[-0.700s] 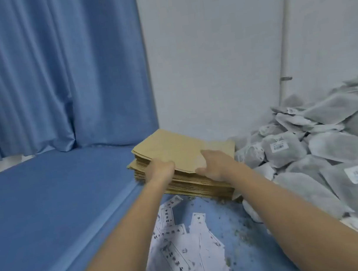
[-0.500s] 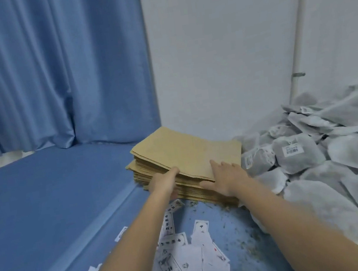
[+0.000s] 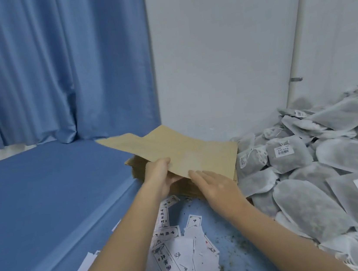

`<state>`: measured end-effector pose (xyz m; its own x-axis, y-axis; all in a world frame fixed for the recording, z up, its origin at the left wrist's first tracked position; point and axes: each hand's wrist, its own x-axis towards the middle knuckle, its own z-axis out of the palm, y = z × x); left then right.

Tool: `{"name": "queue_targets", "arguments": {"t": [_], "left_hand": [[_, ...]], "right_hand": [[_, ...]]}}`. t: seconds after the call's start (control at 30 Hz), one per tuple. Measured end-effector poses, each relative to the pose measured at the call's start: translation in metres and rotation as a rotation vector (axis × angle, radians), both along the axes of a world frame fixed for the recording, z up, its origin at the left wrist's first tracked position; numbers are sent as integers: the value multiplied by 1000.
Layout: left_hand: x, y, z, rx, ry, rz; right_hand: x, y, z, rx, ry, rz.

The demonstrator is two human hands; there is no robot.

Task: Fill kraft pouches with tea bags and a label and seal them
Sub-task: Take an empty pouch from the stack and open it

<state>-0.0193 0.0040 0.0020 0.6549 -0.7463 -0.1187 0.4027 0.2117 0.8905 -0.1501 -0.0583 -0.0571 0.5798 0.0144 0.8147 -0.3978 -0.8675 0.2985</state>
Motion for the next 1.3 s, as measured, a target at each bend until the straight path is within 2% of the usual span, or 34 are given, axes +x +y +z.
{"name": "queue_targets", "arguments": {"t": [0.07,0.13,0.17,0.23,0.3,0.33,0.37,0.43,0.5,0.63,0.67,0.73,0.8,0.83,0.87,0.9,0.93,0.97,1.0,1.1,1.2,1.3], "left_hand": [[-4,14,10,-1,-130,63],[-5,31,16,67,-390,160],[-5,41,18,132,-580,220],[-6,63,23,230,-998,308],[-9,85,26,308,-1376,327],[-11,96,26,370,-1548,351],[-13,105,24,440,-1687,378],[-14,123,19,538,-1805,412],[-15,139,13,552,-1843,456],[-19,161,-5,500,-1927,422],[-22,164,-11,549,-1958,379],[-28,170,-20,795,-1976,104],[-35,174,-26,951,-1817,-250],[-44,178,-22,921,-1668,-426],[-54,179,-17,790,-1481,-557],[-65,180,-11,582,-1289,-606],[-78,178,-7,350,-1106,-560],[-93,174,-4,203,-972,-433],[-106,168,1,145,-890,-309],[-135,140,6,265,-879,-72],[-150,123,5,443,-1053,129],[-158,119,4,498,-1180,259]], "right_hand": [[-1,15,6,154,65,53],[-3,31,22,543,154,120],[-4,40,31,764,127,174],[-5,61,57,1125,-131,314],[-10,80,94,1526,-464,635],[-16,85,110,1671,-566,804],[-25,88,123,1759,-605,924],[-45,93,138,1840,-615,1014],[-61,100,139,1834,-681,953],[-80,110,116,1826,-731,667],[-84,109,108,1861,-729,635],[-91,110,93,1945,-738,589],[-96,111,77,2000,-764,541],[-98,112,68,2026,-774,531],[-100,113,61,2051,-782,532],[-101,115,54,2072,-790,538],[-101,116,48,2086,-795,551],[-102,118,43,2097,-799,570],[-102,121,40,2104,-799,593],[-103,128,33,2086,-766,623],[-106,128,31,2045,-738,623],[-115,129,31,1991,-684,635]]}}
